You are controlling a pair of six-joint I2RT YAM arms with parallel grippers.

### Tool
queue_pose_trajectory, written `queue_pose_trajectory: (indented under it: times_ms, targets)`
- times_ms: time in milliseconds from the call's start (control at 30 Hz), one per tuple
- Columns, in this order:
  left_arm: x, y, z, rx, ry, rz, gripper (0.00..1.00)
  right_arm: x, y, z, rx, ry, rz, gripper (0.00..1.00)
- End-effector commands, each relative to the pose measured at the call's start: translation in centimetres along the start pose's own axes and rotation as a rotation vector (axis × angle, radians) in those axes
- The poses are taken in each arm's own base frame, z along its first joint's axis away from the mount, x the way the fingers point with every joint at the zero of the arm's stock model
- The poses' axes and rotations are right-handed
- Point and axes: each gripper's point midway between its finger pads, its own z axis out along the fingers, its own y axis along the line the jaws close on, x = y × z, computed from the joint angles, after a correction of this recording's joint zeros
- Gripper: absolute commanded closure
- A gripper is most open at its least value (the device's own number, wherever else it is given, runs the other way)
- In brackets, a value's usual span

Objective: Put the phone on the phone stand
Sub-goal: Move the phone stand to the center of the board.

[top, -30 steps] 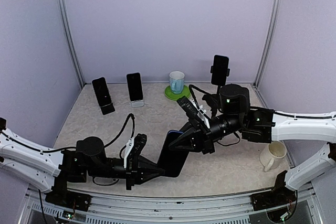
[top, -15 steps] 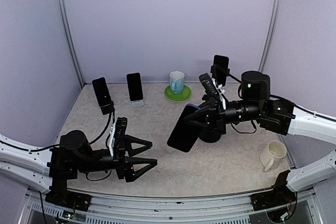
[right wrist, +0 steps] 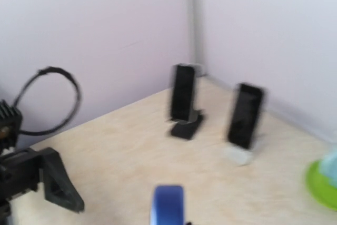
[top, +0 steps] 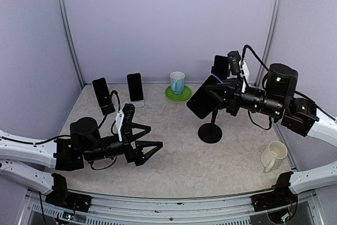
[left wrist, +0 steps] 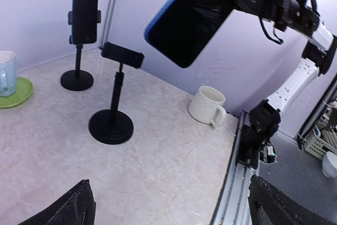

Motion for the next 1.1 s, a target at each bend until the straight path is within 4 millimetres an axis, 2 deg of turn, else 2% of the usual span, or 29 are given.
queue_pose_trajectory:
  times_ms: [0, 133, 333, 500, 633, 667, 700, 733, 833, 867, 1067]
  targets:
    - [-3.5, 1.5, 2.0, -0.015, -0.011, 0.082, 0.01, -4.3, -3.6, -3.5, 0.241, -0.148, -0.012, 1.00]
    - [-5.0, 2.4, 4.2, -0.001, 0.011, 0.131, 0.01, -4.6, -5.4, -5.1, 0.359, -0.156, -0.006, 1.00]
    - [-6.9, 3.2, 7.7, 0.041, 0.033, 0.187, 0.01, -4.1, -7.9, -7.2, 0.523, -0.168, 0.027, 1.00]
    - [-8.0, 4.5, 10.7, 0.067, 0.050, 0.218, 0.01, -3.1, -9.7, -7.9, 0.646, -0.128, -0.007, 1.00]
    - [-8.0, 5.9, 13.6, 0.098, 0.096, 0.242, 0.01, -2.8, -10.1, -8.1, 0.667, -0.121, -0.009, 1.00]
    - [-8.4, 6.1, 14.3, 0.111, 0.094, 0.254, 0.01, -2.7, -10.0, -8.2, 0.665, -0.122, -0.007, 1.00]
    - [-7.9, 6.5, 14.8, 0.123, 0.112, 0.249, 0.02, -2.8, -10.0, -8.3, 0.666, -0.125, -0.005, 1.00]
    - [-8.3, 6.8, 15.5, 0.142, 0.113, 0.254, 0.05, -2.8, -10.0, -8.5, 0.666, -0.128, -0.004, 1.00]
    - [-7.9, 7.9, 17.0, 0.199, 0.138, 0.248, 0.11, -2.9, -9.9, -9.1, 0.668, -0.132, 0.000, 1.00]
    - [-7.3, 8.4, 17.6, 0.217, 0.155, 0.240, 0.14, -2.9, -9.9, -9.3, 0.666, -0.133, 0.002, 1.00]
    - [-6.9, 10.1, 19.8, 0.276, 0.171, 0.223, 0.27, -2.8, -9.5, -10.4, 0.651, -0.140, 0.025, 1.00]
